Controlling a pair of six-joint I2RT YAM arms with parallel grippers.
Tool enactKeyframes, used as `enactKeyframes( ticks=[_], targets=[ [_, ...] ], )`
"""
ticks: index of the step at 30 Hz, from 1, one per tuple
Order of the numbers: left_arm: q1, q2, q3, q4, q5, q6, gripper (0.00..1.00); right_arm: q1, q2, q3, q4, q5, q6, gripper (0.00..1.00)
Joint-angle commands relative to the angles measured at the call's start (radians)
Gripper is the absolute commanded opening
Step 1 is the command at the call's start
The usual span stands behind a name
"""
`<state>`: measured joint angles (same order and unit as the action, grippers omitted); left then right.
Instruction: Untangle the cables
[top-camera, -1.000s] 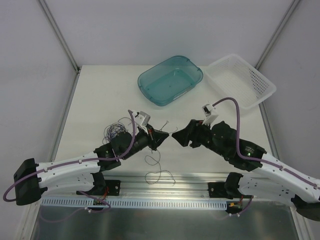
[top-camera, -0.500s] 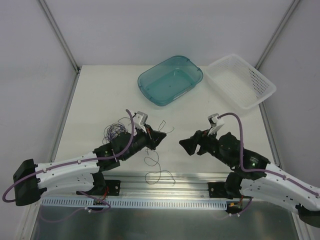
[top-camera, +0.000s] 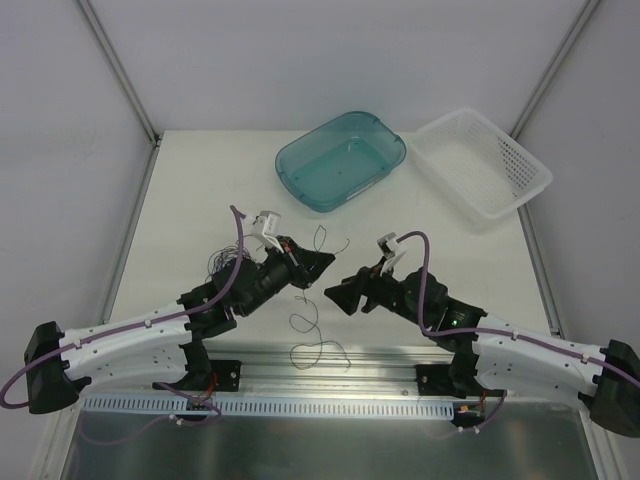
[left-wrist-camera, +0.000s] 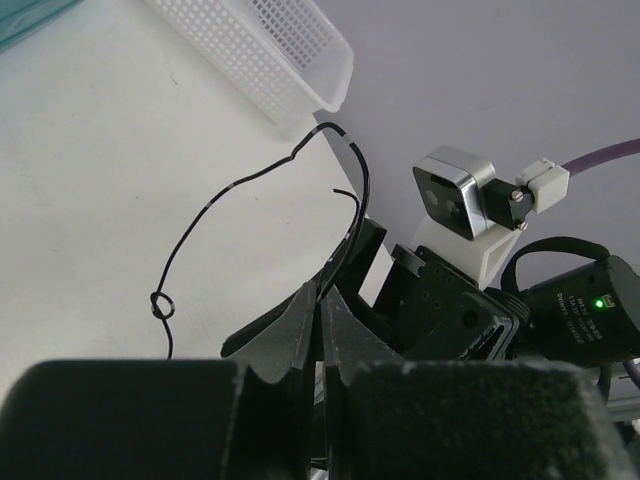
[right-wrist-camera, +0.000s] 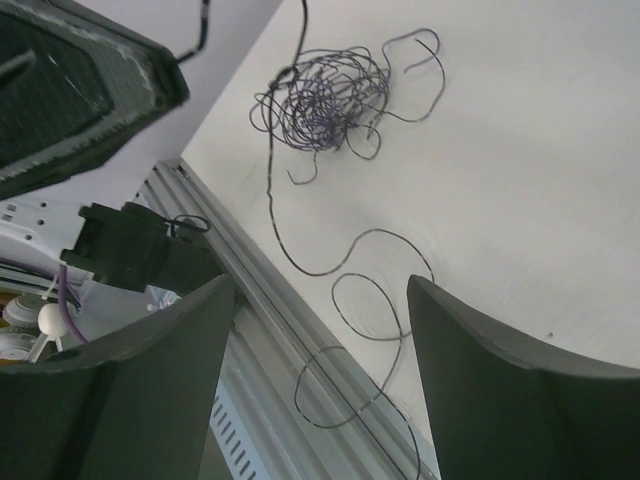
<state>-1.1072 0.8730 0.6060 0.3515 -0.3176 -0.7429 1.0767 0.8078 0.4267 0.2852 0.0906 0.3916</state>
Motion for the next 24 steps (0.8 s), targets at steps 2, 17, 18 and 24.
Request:
enactKeyframes(
  ticks=[2,17,18,24],
  targets=[
    [-0.010,-0.003,0.047,0.046,-0.023,-0.081,0.00,0.000,0.057,0.056,0.233,-0.057,0.000,0.73],
    [-0.010,-0.040,0.025,0.130,-0.020,-0.184,0.00,-0.014,0.261,0.165,0.322,-0.117,-0.054,0.54],
    [-0.010,-0.043,0.023,0.133,-0.021,-0.187,0.00,-0.018,0.280,0.168,0.333,-0.121,-0.054,0.52],
    [-0.010,-0.065,0.009,0.138,-0.038,-0.210,0.00,-0.050,0.320,0.178,0.353,-0.149,-0.053,0.28]
  ],
)
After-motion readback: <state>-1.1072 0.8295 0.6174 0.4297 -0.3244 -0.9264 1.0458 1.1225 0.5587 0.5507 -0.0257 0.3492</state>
